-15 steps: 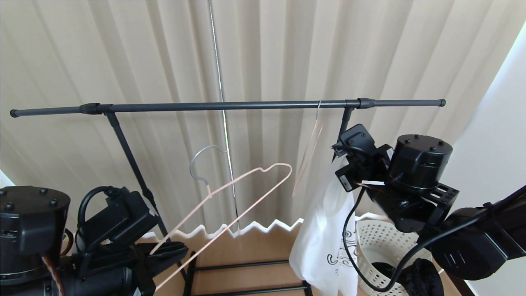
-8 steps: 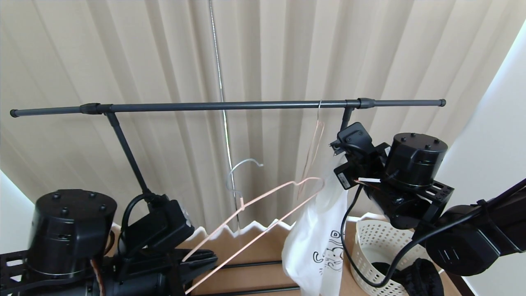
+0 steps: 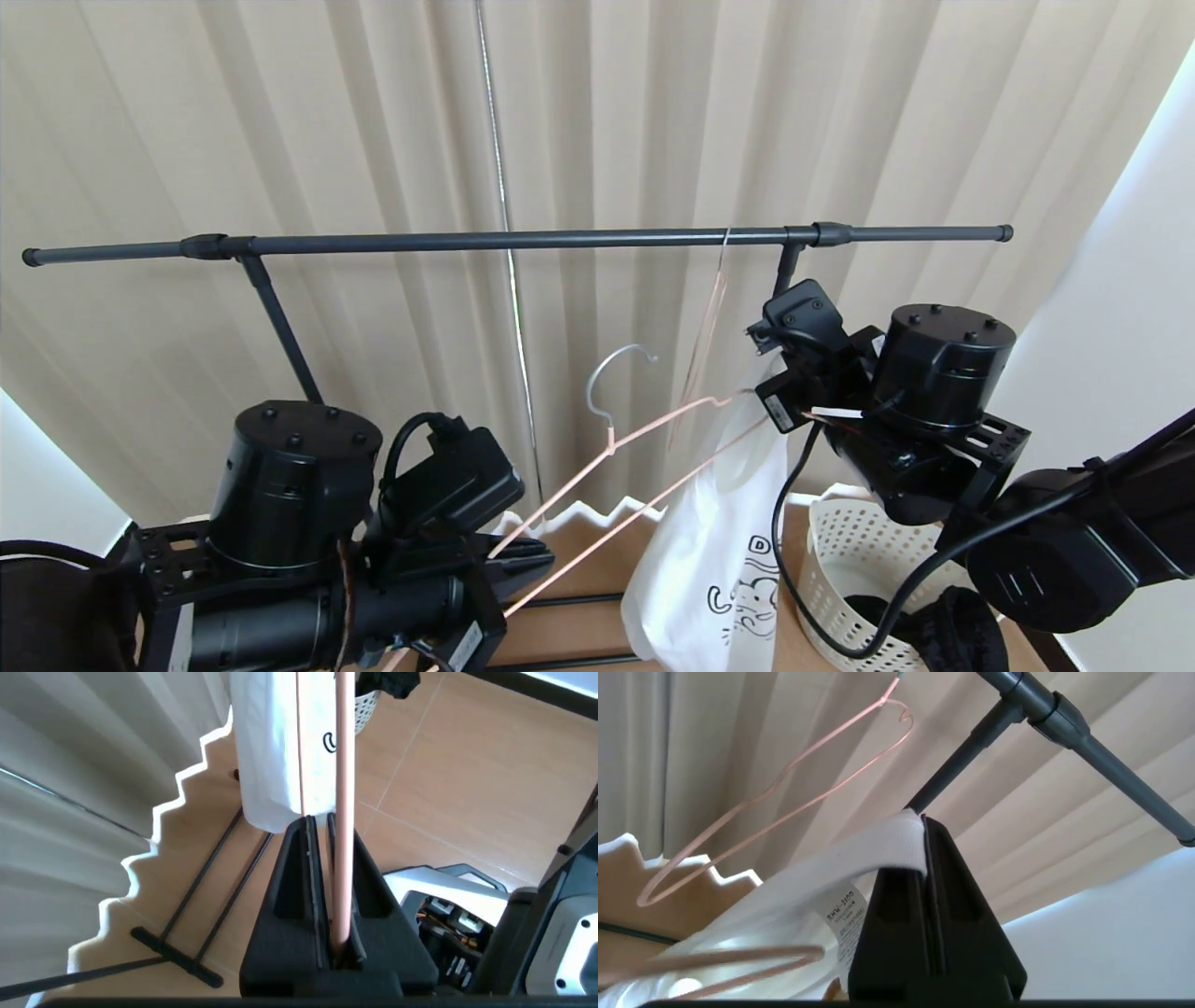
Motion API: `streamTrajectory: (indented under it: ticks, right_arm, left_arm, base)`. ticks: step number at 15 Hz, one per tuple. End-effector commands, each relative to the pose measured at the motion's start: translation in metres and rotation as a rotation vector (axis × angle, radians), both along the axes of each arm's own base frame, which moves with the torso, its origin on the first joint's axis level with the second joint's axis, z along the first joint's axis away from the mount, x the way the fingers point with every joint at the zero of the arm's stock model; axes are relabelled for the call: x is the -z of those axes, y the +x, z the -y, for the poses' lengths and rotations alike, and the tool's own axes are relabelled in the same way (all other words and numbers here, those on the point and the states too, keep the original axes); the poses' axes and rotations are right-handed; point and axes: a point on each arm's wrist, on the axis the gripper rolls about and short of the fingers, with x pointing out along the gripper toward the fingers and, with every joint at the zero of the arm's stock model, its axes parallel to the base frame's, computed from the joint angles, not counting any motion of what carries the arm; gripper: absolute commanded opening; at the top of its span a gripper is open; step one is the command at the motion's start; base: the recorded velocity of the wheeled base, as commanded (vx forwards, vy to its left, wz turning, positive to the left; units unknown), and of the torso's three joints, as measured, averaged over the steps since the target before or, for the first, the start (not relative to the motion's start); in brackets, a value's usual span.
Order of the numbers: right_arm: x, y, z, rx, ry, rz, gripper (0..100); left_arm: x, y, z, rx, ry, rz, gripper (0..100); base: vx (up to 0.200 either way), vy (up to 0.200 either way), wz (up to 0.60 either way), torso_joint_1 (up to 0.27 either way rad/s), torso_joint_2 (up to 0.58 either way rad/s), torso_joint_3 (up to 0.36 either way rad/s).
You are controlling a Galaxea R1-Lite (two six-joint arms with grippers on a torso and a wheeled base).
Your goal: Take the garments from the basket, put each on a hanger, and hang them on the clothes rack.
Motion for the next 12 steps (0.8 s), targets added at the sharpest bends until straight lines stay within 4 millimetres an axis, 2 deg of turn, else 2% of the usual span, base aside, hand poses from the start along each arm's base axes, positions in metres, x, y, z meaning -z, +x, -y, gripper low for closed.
streamTrajectory:
  ticks: [1, 3, 6, 12]
  right_arm:
    - [-0.001, -0.003, -0.003, -0.007, -0.001, 0.002, 0]
    - [-0.002, -0.004, -0.003, 0.003, 0.002, 0.005, 0]
    - [0.001, -0.016, -0.014, -0.037, -0.007, -0.006, 0]
    - [-0.003, -0.037, -0.026, -0.082, -0.004, -0.002, 0]
  left_arm:
    - [0.004, 0.010, 0.008, -0.028, 0.004, -0.020, 0]
    - [0.003, 0.015, 0.011, -0.075, 0.000, -0.023, 0]
    - [0.000, 0.023, 0.017, -0.120, -0.043, -0.007, 0]
    - [-0.001, 0.024, 0.018, -0.127, -0.056, 0.011, 0]
  base:
    - [0.000, 0.000, 0.00, 0.000, 0.00, 0.000]
    - [0.000, 0.000, 0.00, 0.000, 0.00, 0.000]
    - [0.000, 0.000, 0.00, 0.000, 0.00, 0.000]
    - [0.000, 0.000, 0.00, 0.000, 0.00, 0.000]
